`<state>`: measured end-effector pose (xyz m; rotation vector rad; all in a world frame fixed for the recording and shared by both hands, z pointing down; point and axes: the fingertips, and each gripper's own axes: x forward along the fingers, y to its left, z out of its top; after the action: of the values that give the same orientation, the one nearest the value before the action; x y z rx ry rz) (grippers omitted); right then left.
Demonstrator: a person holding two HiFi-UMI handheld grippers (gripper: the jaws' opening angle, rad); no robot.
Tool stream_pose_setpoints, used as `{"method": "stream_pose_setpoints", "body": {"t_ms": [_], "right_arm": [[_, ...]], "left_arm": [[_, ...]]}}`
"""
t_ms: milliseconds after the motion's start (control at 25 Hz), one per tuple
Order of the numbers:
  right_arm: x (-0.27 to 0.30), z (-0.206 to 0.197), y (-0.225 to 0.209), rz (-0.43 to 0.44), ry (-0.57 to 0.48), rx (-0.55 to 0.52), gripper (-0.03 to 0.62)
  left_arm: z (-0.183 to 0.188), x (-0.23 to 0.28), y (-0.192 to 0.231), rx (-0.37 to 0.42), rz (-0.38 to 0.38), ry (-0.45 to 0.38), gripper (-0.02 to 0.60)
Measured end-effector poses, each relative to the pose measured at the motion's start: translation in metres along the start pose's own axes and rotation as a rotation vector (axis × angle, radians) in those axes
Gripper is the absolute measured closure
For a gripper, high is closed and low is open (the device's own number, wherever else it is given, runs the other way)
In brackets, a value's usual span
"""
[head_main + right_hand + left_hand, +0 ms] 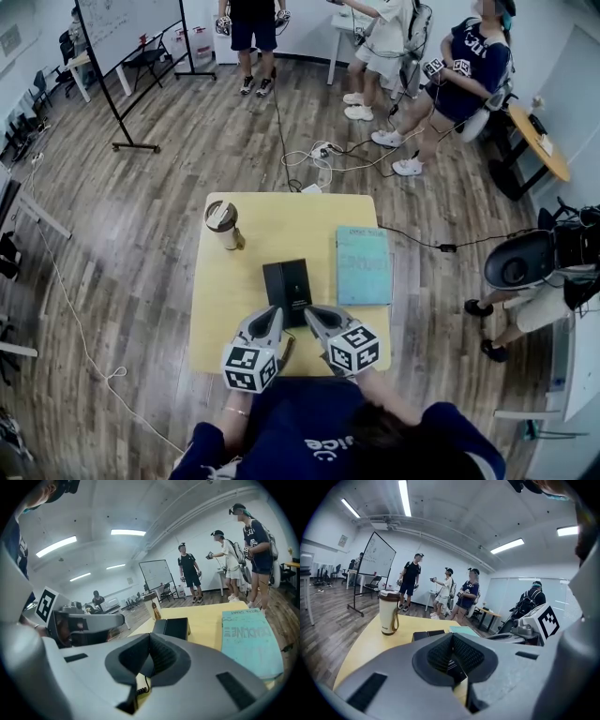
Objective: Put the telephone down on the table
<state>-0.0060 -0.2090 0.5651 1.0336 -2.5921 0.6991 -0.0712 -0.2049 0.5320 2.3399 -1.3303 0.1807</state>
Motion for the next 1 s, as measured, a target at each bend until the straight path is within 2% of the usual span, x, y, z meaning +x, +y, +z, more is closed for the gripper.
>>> {"method": "stream_pose_setpoints", "body": {"t_ms": [1000], "right_arm": [[0.011,-0.004,-0.006,-0.058,-0.002,-0.050,0.586]], "left_arm": [[-0.014,0.001,0.016,0.000,0.012,0.025,0.577]]}}
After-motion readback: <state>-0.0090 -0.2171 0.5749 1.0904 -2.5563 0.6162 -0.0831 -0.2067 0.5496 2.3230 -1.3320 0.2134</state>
